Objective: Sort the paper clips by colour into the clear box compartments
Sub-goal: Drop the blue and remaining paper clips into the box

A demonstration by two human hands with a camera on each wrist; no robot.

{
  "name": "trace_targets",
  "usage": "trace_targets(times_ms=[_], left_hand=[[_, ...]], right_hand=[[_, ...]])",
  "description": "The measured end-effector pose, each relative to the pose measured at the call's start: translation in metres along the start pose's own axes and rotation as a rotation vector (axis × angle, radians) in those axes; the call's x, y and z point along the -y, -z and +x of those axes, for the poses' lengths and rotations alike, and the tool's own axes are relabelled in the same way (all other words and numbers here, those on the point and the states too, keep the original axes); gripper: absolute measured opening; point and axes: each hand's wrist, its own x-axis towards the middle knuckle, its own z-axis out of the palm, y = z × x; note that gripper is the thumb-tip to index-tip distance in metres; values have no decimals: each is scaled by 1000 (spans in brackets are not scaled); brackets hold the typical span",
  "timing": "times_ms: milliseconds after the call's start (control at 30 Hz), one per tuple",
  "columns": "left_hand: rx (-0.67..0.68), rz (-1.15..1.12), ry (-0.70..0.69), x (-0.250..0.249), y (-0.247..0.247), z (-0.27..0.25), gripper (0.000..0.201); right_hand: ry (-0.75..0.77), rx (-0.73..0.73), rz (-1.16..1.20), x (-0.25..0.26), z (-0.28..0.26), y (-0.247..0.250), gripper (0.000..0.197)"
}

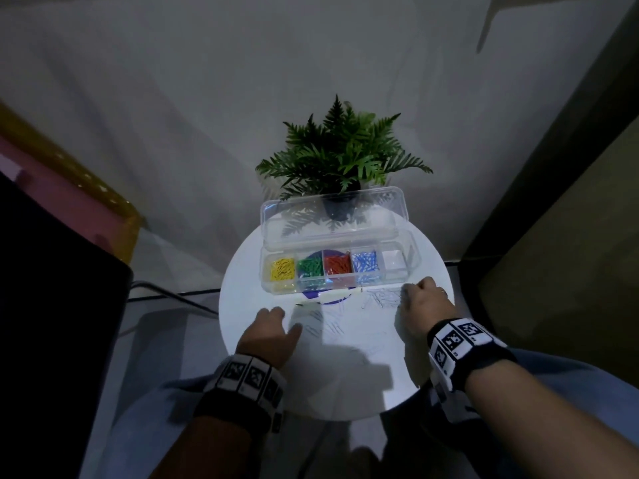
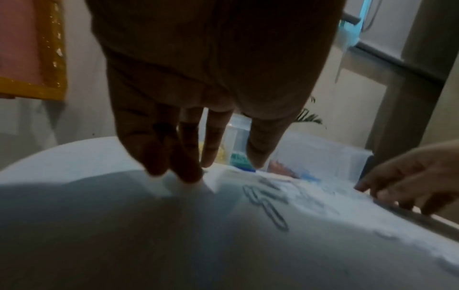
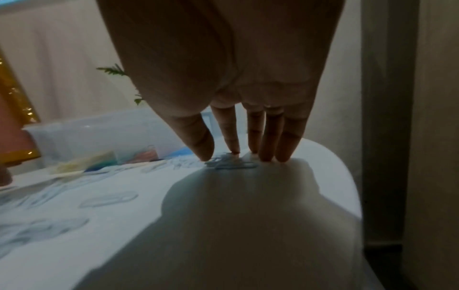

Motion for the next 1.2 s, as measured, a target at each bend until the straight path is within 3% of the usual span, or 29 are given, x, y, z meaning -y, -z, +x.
trace_targets(times_ms=[67, 133, 267, 367, 533, 667, 933, 1200], left_hand=[[10, 67, 56, -6, -8, -6, 64], [15, -32, 63, -14, -14, -10, 69], [101, -80, -51, -33, -25, -13, 86], [94, -85, -135, -47, -33, -12, 76], [87, -179, -176, -54, -35, -6, 51], [66, -168, -208, -60, -33, -1, 30], [27, -109, -250, -68, -25, 0, 21], [-59, -247, -307, -75, -10, 1, 17]], right_hand=[[33, -10, -10, 9, -4, -8, 26], [93, -19, -15, 19, -9, -17, 26], [189, 48, 0, 34, -22, -30, 33], [243, 108, -42, 40, -21, -35, 42], [325, 72, -4, 42, -14, -42, 24], [389, 40, -68, 43, -12, -42, 21], [386, 34, 44, 36, -11, -34, 15], [266, -281, 465, 24, 5, 27, 12]])
